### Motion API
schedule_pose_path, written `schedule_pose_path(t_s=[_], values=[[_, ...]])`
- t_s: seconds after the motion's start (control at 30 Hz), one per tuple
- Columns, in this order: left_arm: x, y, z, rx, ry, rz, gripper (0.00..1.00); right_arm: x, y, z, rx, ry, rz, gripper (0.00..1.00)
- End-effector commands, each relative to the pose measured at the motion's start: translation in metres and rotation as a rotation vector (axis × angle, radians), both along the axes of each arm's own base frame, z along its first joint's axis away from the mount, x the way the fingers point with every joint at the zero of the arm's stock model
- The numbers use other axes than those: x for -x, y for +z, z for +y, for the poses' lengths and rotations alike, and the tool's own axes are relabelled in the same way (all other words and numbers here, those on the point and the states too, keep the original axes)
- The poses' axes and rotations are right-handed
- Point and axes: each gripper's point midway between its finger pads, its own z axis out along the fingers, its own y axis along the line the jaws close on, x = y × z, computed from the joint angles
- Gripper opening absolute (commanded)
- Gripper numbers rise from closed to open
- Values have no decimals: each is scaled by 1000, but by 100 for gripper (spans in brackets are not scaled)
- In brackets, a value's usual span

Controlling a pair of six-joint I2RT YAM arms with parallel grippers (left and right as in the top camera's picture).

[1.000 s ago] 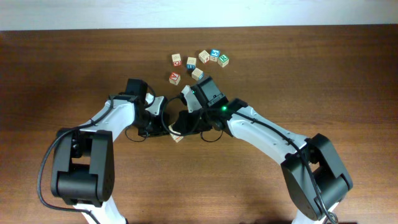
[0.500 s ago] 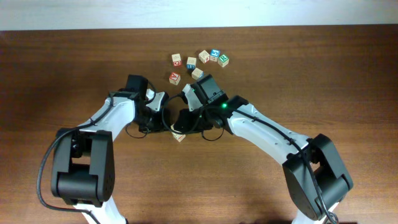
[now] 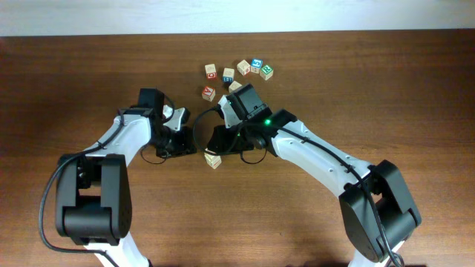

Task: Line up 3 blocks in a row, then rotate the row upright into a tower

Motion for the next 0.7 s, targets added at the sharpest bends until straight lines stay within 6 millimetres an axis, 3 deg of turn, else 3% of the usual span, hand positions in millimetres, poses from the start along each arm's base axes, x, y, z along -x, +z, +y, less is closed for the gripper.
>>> schedule_pose_path(t_s=[0.0,0.1,0.23,0.37,0.4,0.43,0.47,0.53,0.67], values=[[-12,5,8,-30,16,-26,0,-15,26,-4,-24,-18,-71,18],[-30,32,30,-84,62,-42,0,-37,64,-29,-25,-47,-139,29],[-48,105,73,-185,150,-127,0,-61,133,-95,66,-111,-254,50],[-33,192,86,-196,202,-305,0,-49,193,-163,236,-205,-333,68],[-24,213,86,-202,207,-356,0,-40,204,-176,274,-229,-347,75],[-15,232,87,-214,214,-405,0,-30,214,-186,306,-248,-359,91],[-4,249,90,-234,226,-451,6,-19,224,-194,319,-262,-372,98],[17,283,89,-241,240,-549,99,7,245,-204,310,-275,-407,98],[44,321,89,-246,258,-676,99,58,271,-219,285,-276,-436,98]])
